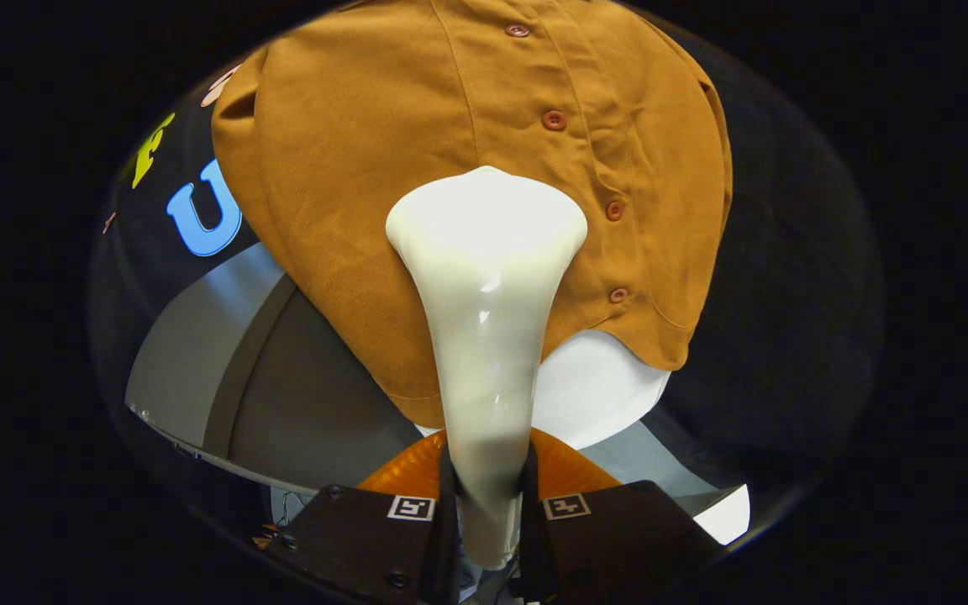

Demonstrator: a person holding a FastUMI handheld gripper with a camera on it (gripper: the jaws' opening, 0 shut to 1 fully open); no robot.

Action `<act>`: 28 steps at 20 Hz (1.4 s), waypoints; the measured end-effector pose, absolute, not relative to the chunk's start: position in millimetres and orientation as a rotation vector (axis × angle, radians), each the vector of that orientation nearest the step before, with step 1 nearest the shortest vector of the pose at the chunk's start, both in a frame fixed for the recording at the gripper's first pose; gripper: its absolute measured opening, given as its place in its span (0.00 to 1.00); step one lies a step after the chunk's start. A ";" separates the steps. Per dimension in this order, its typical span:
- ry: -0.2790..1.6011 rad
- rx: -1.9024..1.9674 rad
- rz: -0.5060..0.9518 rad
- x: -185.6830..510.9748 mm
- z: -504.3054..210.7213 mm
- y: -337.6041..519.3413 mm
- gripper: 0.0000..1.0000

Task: Iron the clothes twice with a garment steamer, once on the left side and once on the right side.

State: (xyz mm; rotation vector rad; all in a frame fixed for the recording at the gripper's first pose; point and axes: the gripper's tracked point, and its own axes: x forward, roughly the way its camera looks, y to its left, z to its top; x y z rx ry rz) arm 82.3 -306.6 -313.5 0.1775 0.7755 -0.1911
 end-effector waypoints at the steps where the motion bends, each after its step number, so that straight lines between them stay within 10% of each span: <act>1: 0.753 0.178 -0.203 81.4 -302.8 -311.3 0.32; 17: 0.309 0.142 -0.346 140.0 -94.4 -415.3 0.31; 28: 0.407 0.193 -0.276 181.1 -141.9 -427.5 0.31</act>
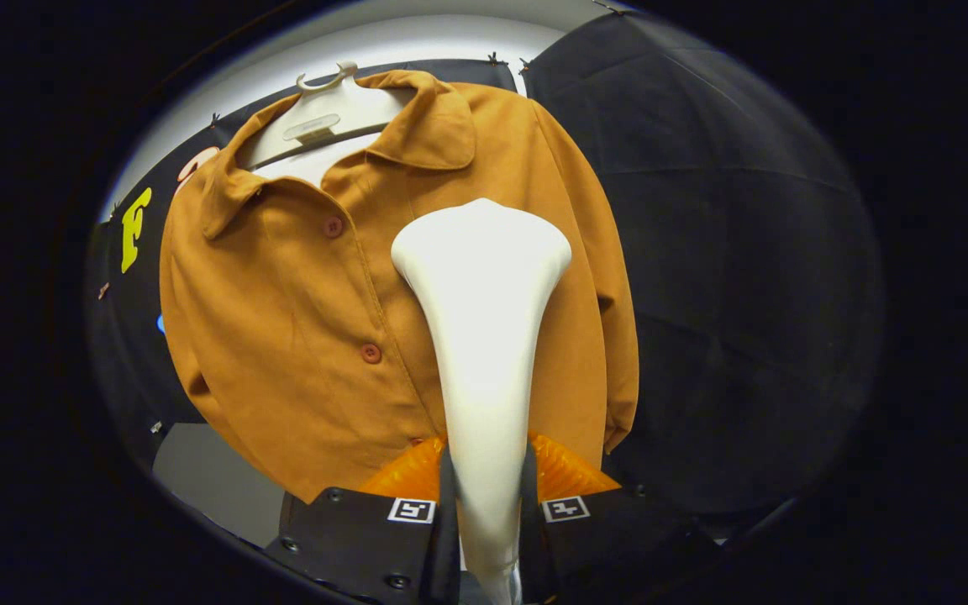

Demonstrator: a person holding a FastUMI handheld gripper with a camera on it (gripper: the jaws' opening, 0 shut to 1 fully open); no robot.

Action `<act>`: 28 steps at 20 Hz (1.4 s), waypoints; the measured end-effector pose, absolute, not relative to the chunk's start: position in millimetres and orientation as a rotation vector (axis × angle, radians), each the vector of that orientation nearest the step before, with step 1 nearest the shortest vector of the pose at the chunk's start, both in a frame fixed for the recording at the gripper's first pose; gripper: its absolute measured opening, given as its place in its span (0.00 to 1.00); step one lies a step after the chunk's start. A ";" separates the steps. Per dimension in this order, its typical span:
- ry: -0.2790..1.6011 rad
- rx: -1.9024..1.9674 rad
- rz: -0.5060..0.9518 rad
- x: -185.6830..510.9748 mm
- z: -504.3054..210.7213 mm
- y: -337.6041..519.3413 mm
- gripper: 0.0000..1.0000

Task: Iron the clothes twice with a garment steamer, once on the left side and once on the right side.

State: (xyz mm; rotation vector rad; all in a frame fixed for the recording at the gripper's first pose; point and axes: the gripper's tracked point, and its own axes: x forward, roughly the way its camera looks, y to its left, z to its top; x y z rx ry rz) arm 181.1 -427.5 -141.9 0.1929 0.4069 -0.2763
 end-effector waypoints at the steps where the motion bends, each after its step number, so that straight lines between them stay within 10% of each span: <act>1: 0.426 0.198 -0.280 182.8 -151.1 -428.8 0.31; 28: 0.773 0.278 -0.417 110.4 -305.6 -441.5 0.32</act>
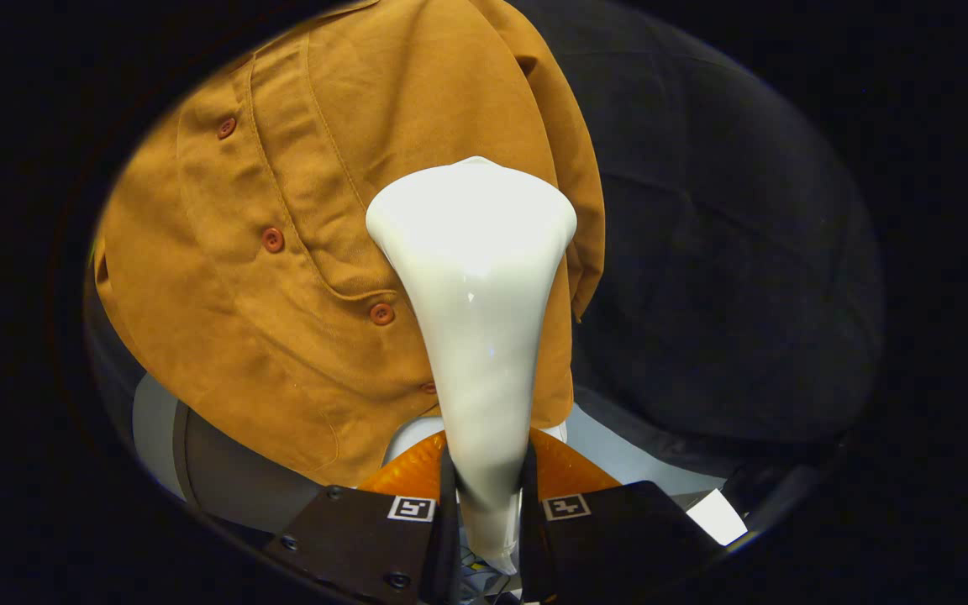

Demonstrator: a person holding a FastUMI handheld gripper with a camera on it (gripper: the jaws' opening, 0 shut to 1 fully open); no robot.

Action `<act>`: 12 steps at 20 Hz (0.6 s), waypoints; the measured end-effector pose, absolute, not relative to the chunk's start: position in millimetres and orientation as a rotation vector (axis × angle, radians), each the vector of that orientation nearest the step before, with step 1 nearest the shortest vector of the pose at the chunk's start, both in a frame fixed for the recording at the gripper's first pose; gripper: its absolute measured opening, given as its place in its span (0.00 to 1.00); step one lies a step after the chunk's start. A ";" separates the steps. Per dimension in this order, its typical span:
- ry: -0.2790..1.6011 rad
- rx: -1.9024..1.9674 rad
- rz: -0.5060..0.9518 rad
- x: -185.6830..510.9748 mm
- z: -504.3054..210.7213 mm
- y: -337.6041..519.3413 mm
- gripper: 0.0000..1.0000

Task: Iron the clothes twice with a garment steamer, once on the left side and once on the right side.

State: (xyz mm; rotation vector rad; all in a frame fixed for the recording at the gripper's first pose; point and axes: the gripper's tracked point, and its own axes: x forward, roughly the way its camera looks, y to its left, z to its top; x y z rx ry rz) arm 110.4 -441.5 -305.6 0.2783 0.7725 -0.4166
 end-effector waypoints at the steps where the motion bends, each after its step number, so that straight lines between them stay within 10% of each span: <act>1: 0.781 0.281 -0.420 107.7 -309.2 -441.2 0.31; 12: 0.708 0.225 -0.499 69.5 -263.7 -430.0 0.32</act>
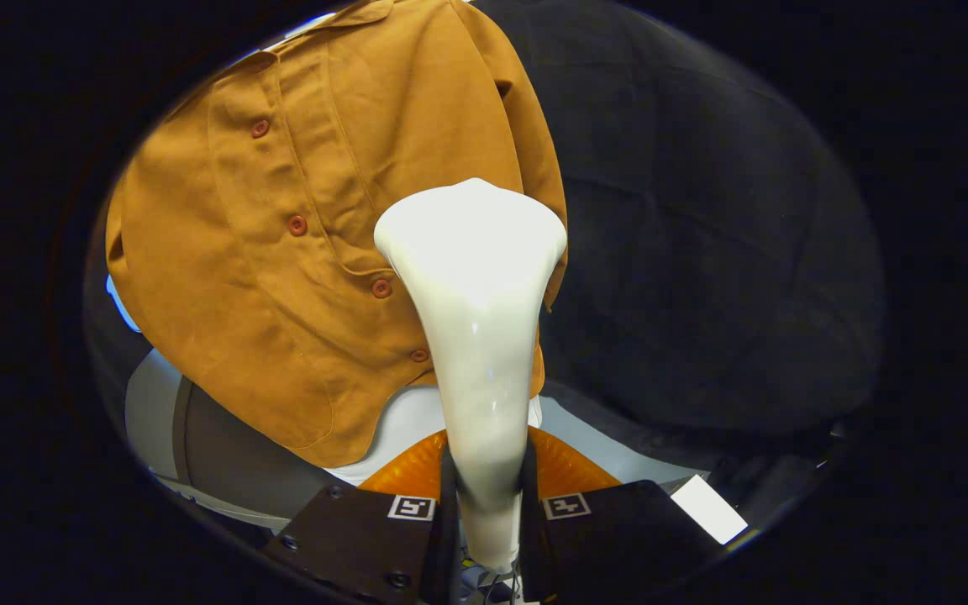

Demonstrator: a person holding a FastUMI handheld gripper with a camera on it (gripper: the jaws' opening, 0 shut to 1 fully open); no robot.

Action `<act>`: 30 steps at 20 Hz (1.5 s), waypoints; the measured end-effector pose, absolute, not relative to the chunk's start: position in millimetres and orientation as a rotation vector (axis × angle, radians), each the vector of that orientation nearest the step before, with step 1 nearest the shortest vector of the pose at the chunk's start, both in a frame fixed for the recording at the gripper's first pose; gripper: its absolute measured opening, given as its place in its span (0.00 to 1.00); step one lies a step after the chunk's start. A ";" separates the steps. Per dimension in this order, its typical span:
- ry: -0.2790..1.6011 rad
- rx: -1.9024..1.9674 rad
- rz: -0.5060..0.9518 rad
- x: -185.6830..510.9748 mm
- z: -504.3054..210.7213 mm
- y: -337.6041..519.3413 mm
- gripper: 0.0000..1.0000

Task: Iron the clothes twice with a garment steamer, once on the left side and once on the right side.

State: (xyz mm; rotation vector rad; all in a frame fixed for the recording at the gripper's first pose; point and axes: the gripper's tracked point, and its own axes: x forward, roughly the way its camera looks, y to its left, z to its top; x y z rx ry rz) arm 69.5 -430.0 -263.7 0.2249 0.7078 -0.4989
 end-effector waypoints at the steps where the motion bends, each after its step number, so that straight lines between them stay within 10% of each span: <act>1: 0.685 0.215 -0.499 68.2 -249.9 -424.6 0.32; 16: 0.216 0.007 -0.376 42.9 -44.4 -227.4 0.31; 30: 0.111 0.000 -0.044 15.1 -10.2 -5.0 0.31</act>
